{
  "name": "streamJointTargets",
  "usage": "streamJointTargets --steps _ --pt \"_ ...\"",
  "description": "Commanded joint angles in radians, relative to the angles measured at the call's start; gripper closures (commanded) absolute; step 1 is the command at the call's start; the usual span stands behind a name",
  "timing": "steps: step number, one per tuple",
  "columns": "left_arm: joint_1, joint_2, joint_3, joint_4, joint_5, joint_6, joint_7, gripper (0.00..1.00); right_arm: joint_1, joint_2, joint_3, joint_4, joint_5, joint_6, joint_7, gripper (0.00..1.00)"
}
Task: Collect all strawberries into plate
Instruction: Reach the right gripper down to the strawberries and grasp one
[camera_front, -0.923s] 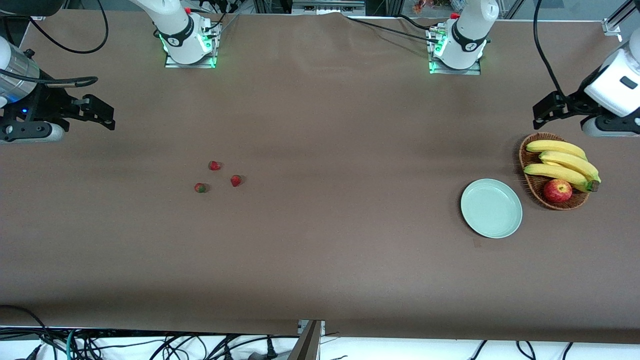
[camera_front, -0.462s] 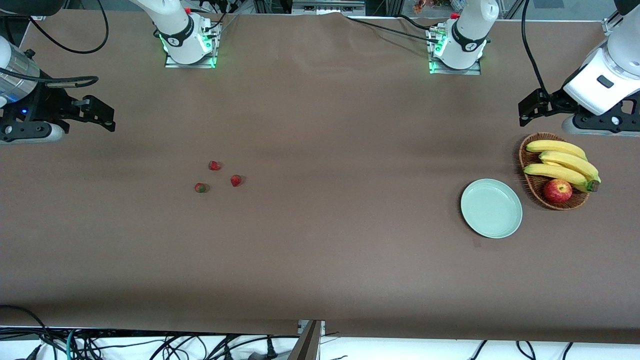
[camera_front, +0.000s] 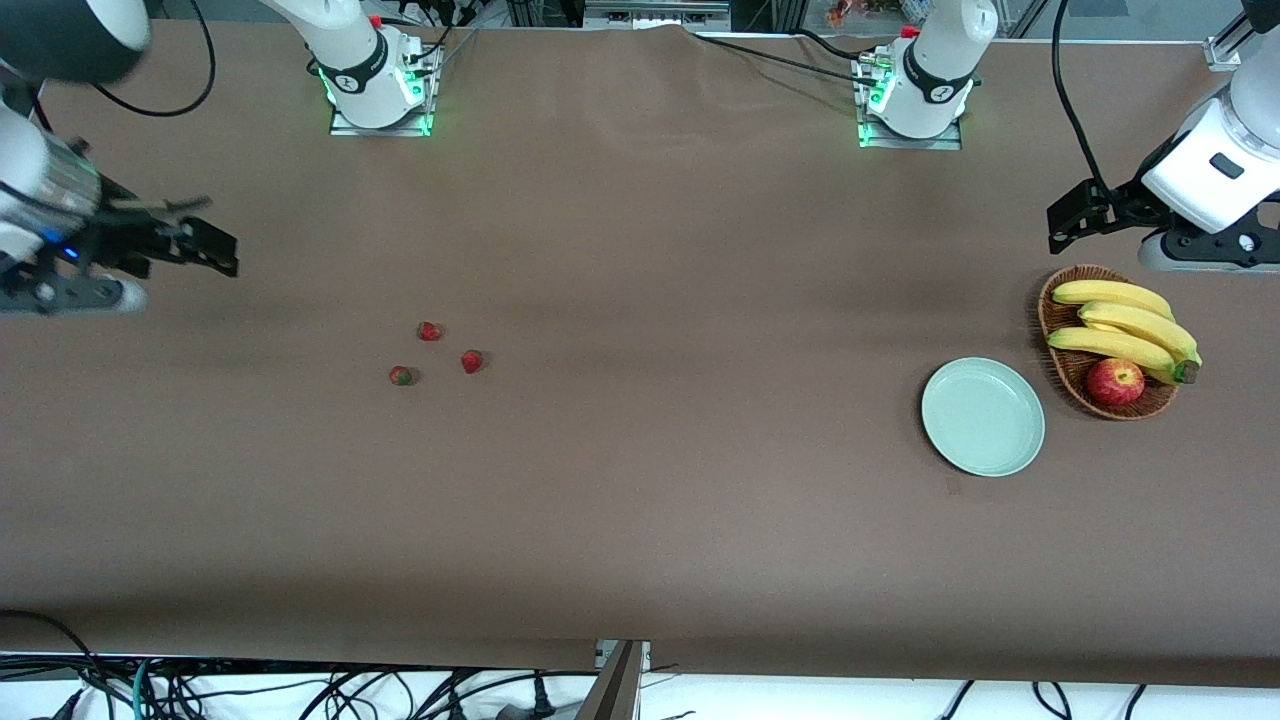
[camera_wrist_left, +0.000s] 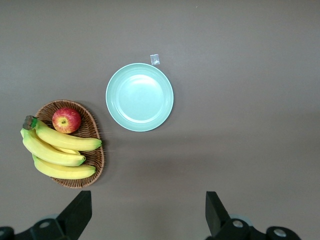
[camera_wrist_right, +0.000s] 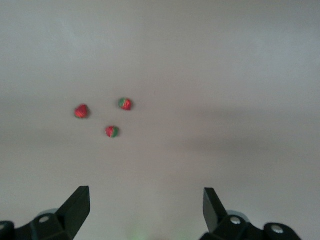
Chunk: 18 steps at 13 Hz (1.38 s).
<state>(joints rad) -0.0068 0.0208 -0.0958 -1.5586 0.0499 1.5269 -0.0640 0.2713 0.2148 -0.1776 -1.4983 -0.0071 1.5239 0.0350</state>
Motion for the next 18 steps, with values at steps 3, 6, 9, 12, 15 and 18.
streamJointTargets --steps 3,6,9,12,15,18 --pt "0.005 -0.018 0.002 -0.009 -0.021 -0.011 0.004 0.0 0.005 0.205 0.015 -0.144 0.096 0.28 -0.01 0.0" --pt "0.005 -0.016 0.004 -0.009 -0.021 -0.011 0.004 0.0 0.005 0.244 0.058 -0.33 0.142 0.559 -0.007 0.0" --pt "0.005 -0.016 0.004 -0.009 -0.021 -0.011 0.004 0.0 0.006 0.282 0.073 -0.391 0.231 0.634 -0.009 0.0" --pt "0.005 -0.016 0.004 -0.009 -0.021 -0.011 0.004 0.0 0.006 0.296 0.086 -0.445 0.231 0.728 -0.009 0.02" --pt "0.005 -0.016 0.004 -0.009 -0.021 -0.011 0.004 0.0 0.025 0.314 0.086 -0.471 0.223 0.797 -0.013 0.17" --pt "0.005 -0.016 0.004 -0.009 -0.021 -0.011 0.004 0.0 0.023 0.327 0.084 -0.458 0.213 0.817 -0.017 0.37"
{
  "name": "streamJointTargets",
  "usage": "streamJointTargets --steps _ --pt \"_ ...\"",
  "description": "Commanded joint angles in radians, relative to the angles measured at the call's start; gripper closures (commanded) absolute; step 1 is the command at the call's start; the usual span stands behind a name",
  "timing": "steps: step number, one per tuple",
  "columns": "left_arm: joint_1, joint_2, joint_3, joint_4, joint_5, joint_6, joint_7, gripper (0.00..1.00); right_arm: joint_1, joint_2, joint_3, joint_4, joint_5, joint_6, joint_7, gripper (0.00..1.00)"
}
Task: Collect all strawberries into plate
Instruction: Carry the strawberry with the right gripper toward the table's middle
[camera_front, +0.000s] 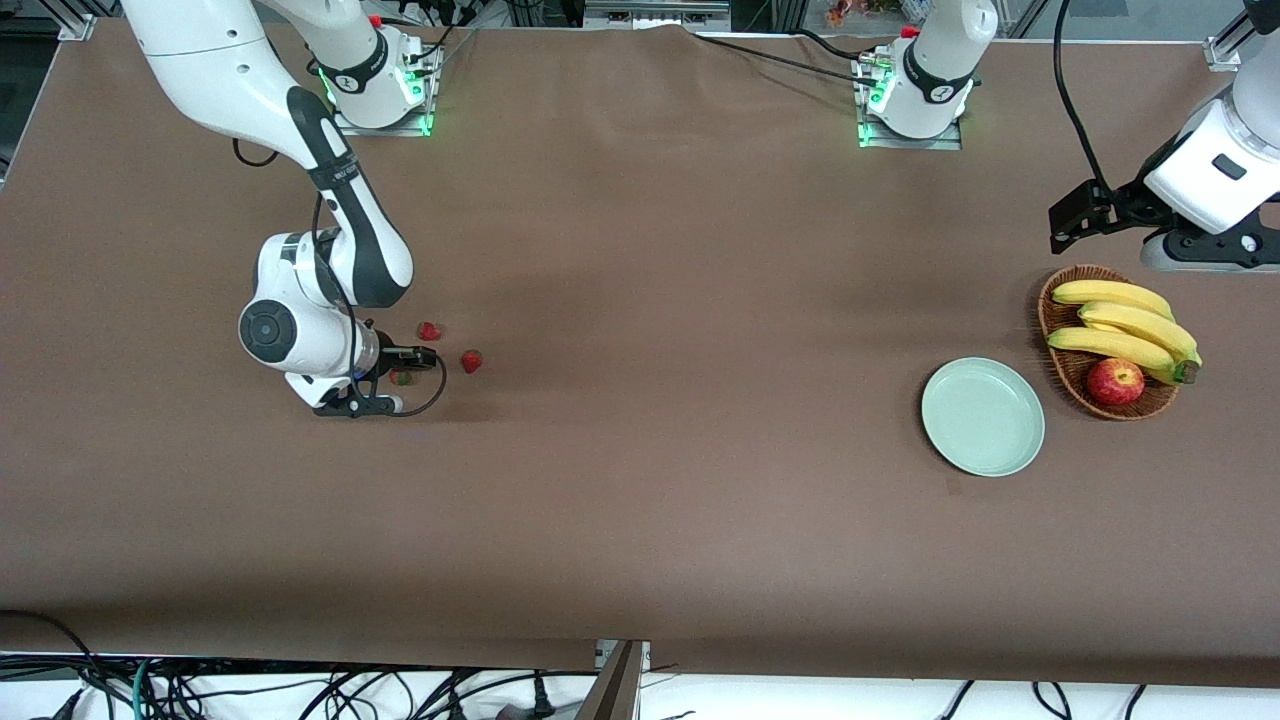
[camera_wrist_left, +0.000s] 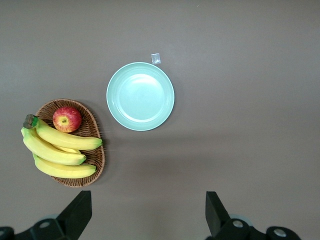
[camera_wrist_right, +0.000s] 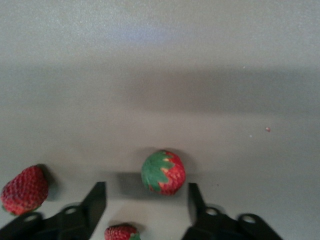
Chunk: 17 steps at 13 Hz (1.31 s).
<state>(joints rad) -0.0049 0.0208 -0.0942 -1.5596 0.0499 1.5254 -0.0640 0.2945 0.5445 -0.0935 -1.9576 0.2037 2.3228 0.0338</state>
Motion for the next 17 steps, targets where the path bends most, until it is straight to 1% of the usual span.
streamJointTargets --steps 1,3,5,6,7,8,9,11,12,13,15,16,17 --pt "0.003 -0.016 0.002 -0.008 -0.021 -0.01 0.004 0.0 0.0 0.0 0.0 0.009 -0.003 0.018 -0.017 0.46" --pt "0.003 -0.016 0.002 -0.008 -0.021 -0.01 0.004 0.0 -0.002 0.017 -0.002 0.029 -0.004 0.02 -0.04 0.61" --pt "0.003 -0.016 0.002 -0.008 -0.021 -0.01 0.004 0.0 -0.002 0.037 -0.002 0.045 -0.035 0.046 -0.04 0.71" --pt "0.003 -0.016 0.002 -0.008 -0.021 -0.01 0.004 0.0 -0.002 0.038 -0.002 0.055 -0.038 0.047 -0.038 0.79" --pt "0.003 -0.016 0.002 -0.008 -0.021 -0.01 0.004 0.0 0.001 0.037 -0.002 0.08 -0.038 0.037 -0.026 0.82" --pt "0.003 -0.016 0.002 -0.008 -0.021 -0.01 0.004 0.0 0.017 0.032 0.0 0.123 -0.038 -0.012 -0.008 0.82" --pt "0.003 -0.016 0.002 -0.008 -0.021 -0.01 0.004 0.0 0.032 0.032 0.0 0.196 -0.038 -0.101 0.027 0.82" --pt "0.003 -0.016 0.002 -0.008 -0.021 -0.01 0.004 0.0 0.09 0.041 0.001 0.378 -0.04 -0.283 0.131 0.82" --pt "0.003 -0.016 0.002 -0.008 -0.021 -0.01 0.004 0.0 0.141 0.07 0.001 0.472 -0.04 -0.336 0.177 0.81" --pt "0.003 -0.016 0.002 -0.008 -0.021 -0.01 0.004 0.0 0.188 0.106 0.001 0.553 -0.03 -0.358 0.228 0.79" --pt "0.003 -0.016 0.002 -0.008 -0.021 -0.01 0.004 0.0 0.262 0.197 0.005 0.698 -0.02 -0.353 0.372 0.77" --pt "0.003 -0.016 0.002 -0.008 -0.021 -0.01 0.004 0.0 0.293 0.254 0.027 0.773 -0.003 -0.335 0.458 0.77" --pt "0.003 -0.016 0.002 -0.008 -0.021 -0.01 0.004 0.0 0.307 0.312 0.064 0.842 0.022 -0.289 0.556 0.77"
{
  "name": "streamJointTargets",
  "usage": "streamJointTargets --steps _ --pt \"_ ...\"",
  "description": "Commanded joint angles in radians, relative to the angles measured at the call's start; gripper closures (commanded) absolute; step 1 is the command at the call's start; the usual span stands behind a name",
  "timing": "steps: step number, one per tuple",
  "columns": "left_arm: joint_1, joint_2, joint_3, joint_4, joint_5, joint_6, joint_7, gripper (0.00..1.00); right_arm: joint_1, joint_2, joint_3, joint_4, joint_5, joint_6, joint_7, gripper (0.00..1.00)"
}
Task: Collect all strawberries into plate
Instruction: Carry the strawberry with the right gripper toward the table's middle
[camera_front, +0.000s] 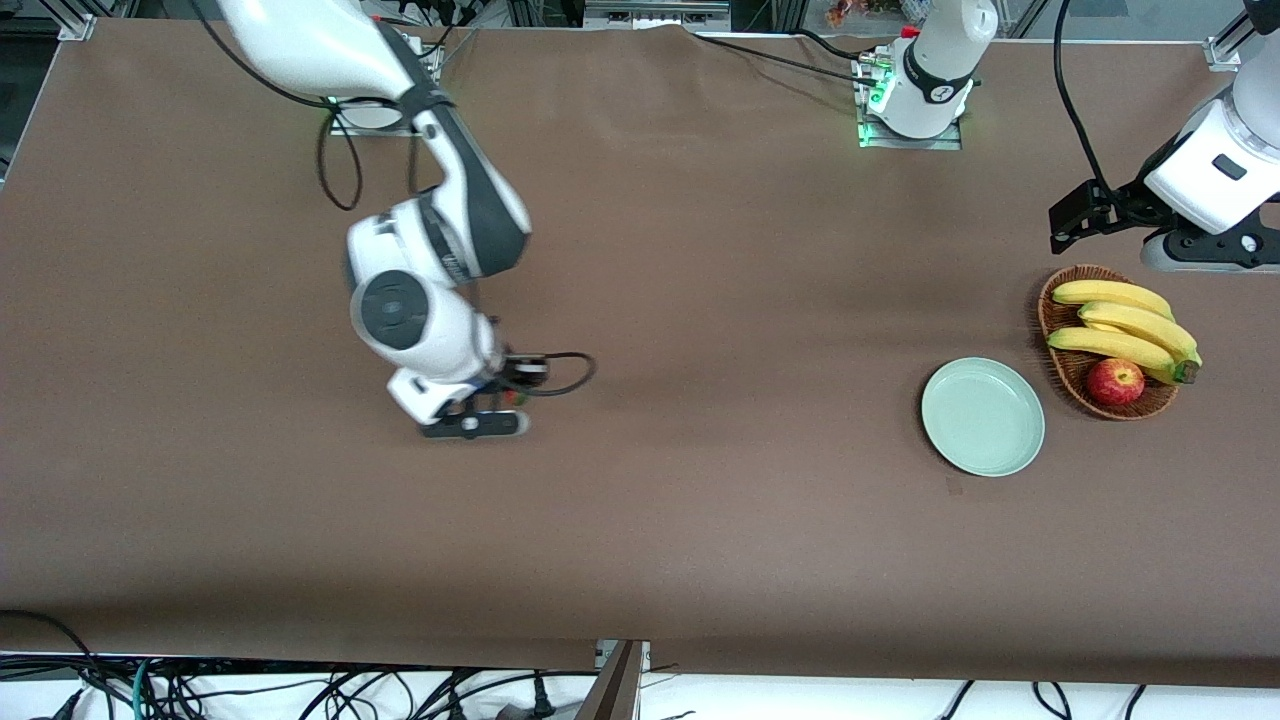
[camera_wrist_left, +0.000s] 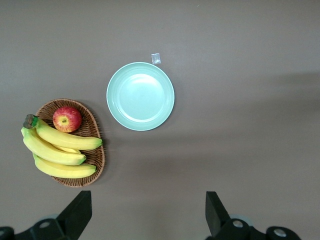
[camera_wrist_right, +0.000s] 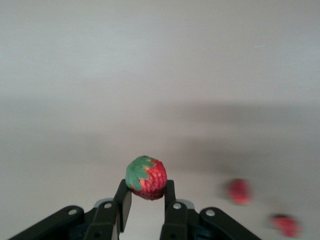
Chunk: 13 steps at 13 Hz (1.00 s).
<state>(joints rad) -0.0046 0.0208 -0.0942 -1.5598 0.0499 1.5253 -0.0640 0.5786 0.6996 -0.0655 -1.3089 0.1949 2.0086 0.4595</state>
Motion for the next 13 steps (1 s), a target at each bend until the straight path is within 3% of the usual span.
streamJointTargets --steps 1,5,9,10,12,13 --pt "0.003 -0.016 0.002 -0.008 -0.021 -0.01 0.004 0.0 0.042 0.197 0.079 0.215 0.034 0.109 0.205 0.77" --pt "0.003 -0.016 0.002 -0.008 -0.021 -0.01 0.004 0.0 0.139 0.306 0.183 0.22 0.037 0.446 0.419 0.77" --pt "0.003 -0.016 0.002 -0.008 -0.021 -0.01 0.004 0.0 0.297 0.414 0.182 0.221 0.034 0.816 0.696 0.66" --pt "0.003 -0.016 0.002 -0.008 -0.019 -0.01 0.004 0.0 0.311 0.426 0.182 0.221 0.034 0.873 0.77 0.5" --pt "0.003 -0.016 0.002 -0.008 -0.019 -0.01 0.004 0.0 0.311 0.413 0.179 0.22 0.034 0.881 0.853 0.07" --pt "0.003 -0.016 0.002 -0.008 -0.021 -0.01 0.004 0.0 0.302 0.391 0.178 0.218 0.035 0.868 0.851 0.01"
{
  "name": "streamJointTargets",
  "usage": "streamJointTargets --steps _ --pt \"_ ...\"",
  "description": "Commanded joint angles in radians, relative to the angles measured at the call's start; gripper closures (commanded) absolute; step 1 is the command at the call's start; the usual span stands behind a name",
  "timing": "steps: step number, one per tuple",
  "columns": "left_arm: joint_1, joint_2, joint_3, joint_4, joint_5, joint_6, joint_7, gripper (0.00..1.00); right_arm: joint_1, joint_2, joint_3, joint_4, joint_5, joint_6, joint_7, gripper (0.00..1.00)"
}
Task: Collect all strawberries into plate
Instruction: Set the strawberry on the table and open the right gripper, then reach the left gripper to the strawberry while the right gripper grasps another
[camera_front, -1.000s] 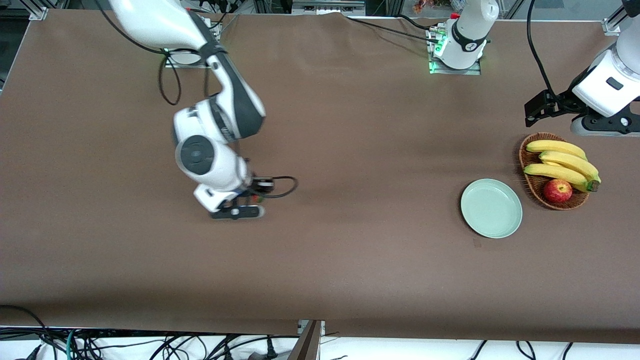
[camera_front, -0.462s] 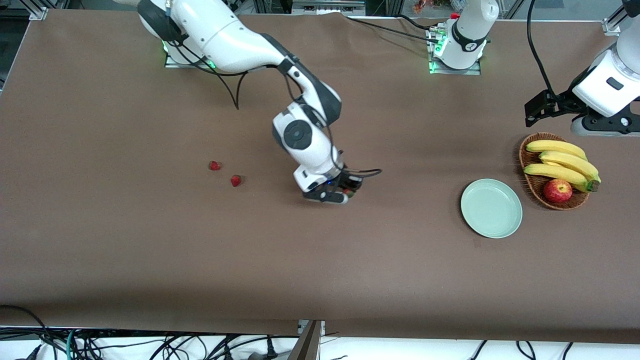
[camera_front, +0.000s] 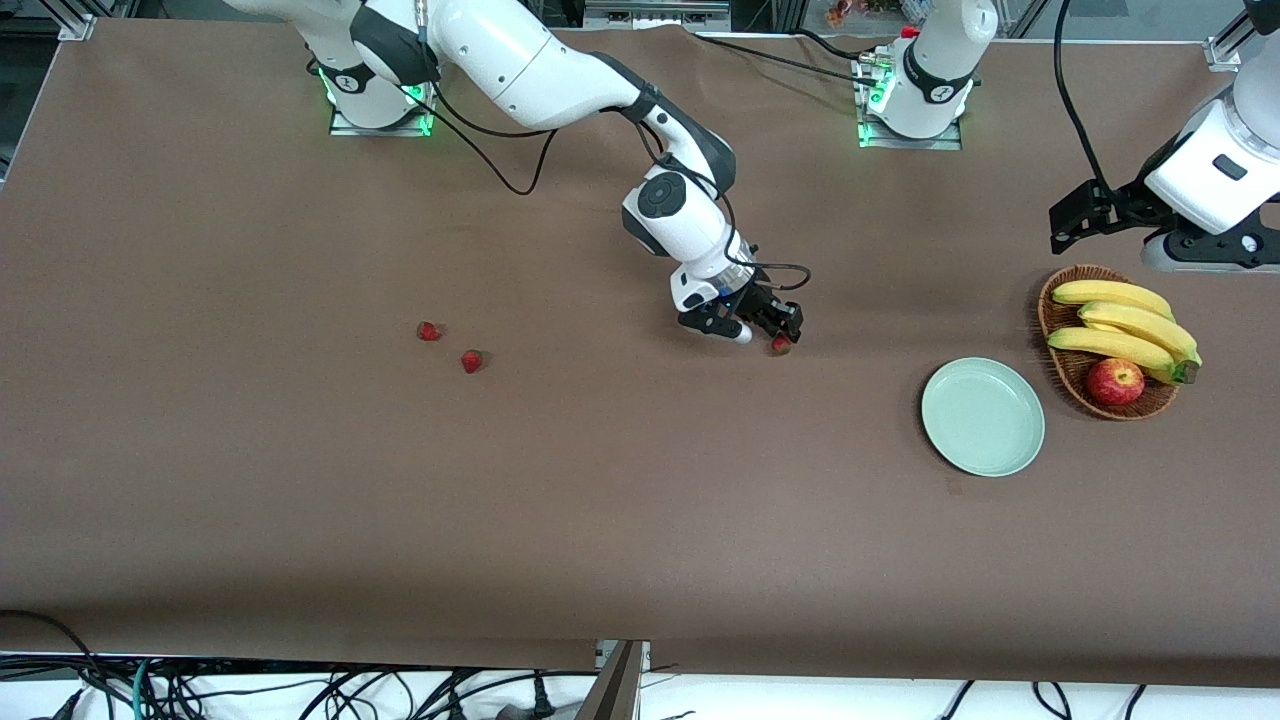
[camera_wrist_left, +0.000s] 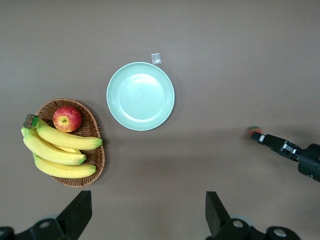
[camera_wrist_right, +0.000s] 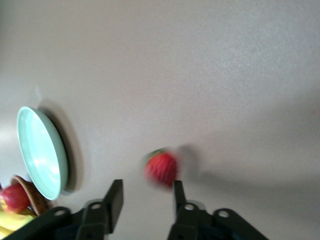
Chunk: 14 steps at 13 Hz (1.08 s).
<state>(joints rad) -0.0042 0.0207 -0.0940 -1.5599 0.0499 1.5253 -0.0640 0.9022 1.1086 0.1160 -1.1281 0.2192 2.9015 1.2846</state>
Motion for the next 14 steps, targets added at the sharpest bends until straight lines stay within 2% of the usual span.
streamJointTargets --steps 1,3,5,7,8,10,11,13,14 --pt "0.003 -0.016 0.002 -0.008 -0.019 -0.01 0.004 0.0 -0.049 -0.038 -0.005 0.037 0.002 -0.08 0.016 0.01" --pt "0.003 -0.015 0.002 -0.006 -0.021 -0.01 0.004 0.0 -0.144 -0.11 -0.002 0.036 -0.036 -0.352 -0.084 0.01" --pt "0.003 -0.015 0.002 -0.008 -0.021 -0.01 0.004 0.0 -0.247 -0.194 -0.004 0.027 -0.032 -0.63 -0.344 0.01" --pt "0.001 -0.013 0.0 -0.008 -0.022 -0.019 0.006 0.0 -0.343 -0.292 -0.033 -0.071 -0.037 -0.827 -0.587 0.01" --pt "-0.01 -0.009 -0.007 -0.008 -0.021 -0.03 0.013 0.0 -0.365 -0.356 -0.08 -0.166 -0.037 -0.867 -0.711 0.01" --pt "-0.02 0.062 -0.035 -0.005 -0.022 -0.071 0.02 0.0 -0.365 -0.49 -0.191 -0.428 -0.029 -0.825 -0.949 0.01" --pt "-0.019 0.083 -0.058 -0.008 -0.028 -0.086 0.021 0.0 -0.367 -0.544 -0.226 -0.555 -0.029 -0.765 -1.025 0.01" --pt "-0.02 0.164 -0.084 -0.014 -0.112 -0.085 0.007 0.0 -0.367 -0.602 -0.242 -0.749 -0.024 -0.623 -1.045 0.03" --pt "-0.02 0.212 -0.101 -0.014 -0.136 -0.073 0.004 0.0 -0.367 -0.599 -0.24 -0.786 -0.018 -0.573 -1.048 0.03"
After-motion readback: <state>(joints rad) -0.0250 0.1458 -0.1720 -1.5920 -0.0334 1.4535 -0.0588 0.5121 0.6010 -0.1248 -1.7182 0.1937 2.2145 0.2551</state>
